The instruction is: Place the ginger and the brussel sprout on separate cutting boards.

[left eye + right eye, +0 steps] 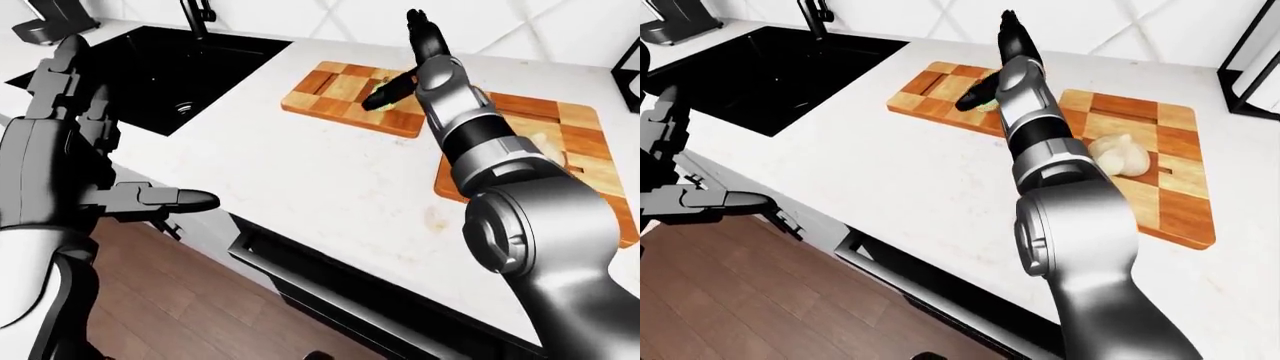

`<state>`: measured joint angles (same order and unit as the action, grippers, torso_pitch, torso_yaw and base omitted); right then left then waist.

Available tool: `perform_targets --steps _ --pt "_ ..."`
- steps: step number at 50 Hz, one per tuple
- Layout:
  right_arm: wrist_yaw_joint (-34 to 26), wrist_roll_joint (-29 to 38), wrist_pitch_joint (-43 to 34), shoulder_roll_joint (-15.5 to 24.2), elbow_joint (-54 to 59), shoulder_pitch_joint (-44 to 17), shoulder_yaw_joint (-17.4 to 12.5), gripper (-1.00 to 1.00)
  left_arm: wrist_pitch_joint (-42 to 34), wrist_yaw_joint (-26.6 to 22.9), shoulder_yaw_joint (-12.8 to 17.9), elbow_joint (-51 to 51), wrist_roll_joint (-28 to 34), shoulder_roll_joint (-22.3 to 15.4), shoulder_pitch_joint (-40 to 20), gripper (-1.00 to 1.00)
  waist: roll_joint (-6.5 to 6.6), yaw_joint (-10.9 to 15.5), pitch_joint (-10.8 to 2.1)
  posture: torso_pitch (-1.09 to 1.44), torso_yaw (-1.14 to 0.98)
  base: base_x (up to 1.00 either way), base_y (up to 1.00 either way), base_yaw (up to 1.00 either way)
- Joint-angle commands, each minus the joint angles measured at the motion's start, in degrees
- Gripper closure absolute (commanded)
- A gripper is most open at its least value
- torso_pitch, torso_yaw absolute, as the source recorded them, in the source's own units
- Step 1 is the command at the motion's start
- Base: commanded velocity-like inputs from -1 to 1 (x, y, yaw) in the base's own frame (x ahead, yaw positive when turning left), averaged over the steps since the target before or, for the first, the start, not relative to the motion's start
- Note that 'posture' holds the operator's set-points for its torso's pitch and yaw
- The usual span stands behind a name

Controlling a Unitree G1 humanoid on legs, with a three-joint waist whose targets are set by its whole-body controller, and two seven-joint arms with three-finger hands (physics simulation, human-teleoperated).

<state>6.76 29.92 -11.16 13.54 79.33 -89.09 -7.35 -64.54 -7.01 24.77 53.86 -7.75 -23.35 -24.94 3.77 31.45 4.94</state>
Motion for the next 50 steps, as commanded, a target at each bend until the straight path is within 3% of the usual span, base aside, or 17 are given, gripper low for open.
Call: perform_targets --steps 1,22,30,38,50 --pt "0.4 0.1 2.1 0.6 -2.9 -3.2 0.2 -1.00 1.5 0.4 0.9 1.0 0.2 -0.8 -1.1 -1.00 -0.05 0.0 -1.85 0.13 0.47 0.00 0.00 0.00" --pt "-2.0 -5.6 4.3 0.7 -7.8 -5.5 1.7 -1.00 1.2 0.7 1.0 1.5 -0.6 -0.9 -0.4 -1.00 -0.03 -0.2 -1.94 0.12 0.47 0.00 0.00 0.00" --pt "-4.2 -8.9 2.2 0.1 -14.0 -4.2 2.7 -1.00 0.9 0.6 1.0 1.6 -0.5 -0.9 -0.4 -1.00 -0.27 -0.2 -3.47 0.06 0.47 0.00 0.00 0.00" --pt "-8.4 -10.3 -7.4 -0.1 -32.9 2.5 4.1 -1.00 -0.2 0.4 1.5 2.3 -0.5 -1.2 -0.9 -1.00 -0.65 0.2 -5.42 0.00 0.47 0.00 0.00 0.00" --pt "-16.9 -7.0 -27.1 -1.1 -68.7 16.7 4.9 -1.00 -0.8 0.9 0.6 2.3 -0.5 -1.0 -2.0 -1.00 -1.23 0.8 -6.08 0.00 0.47 0.00 0.00 0.00"
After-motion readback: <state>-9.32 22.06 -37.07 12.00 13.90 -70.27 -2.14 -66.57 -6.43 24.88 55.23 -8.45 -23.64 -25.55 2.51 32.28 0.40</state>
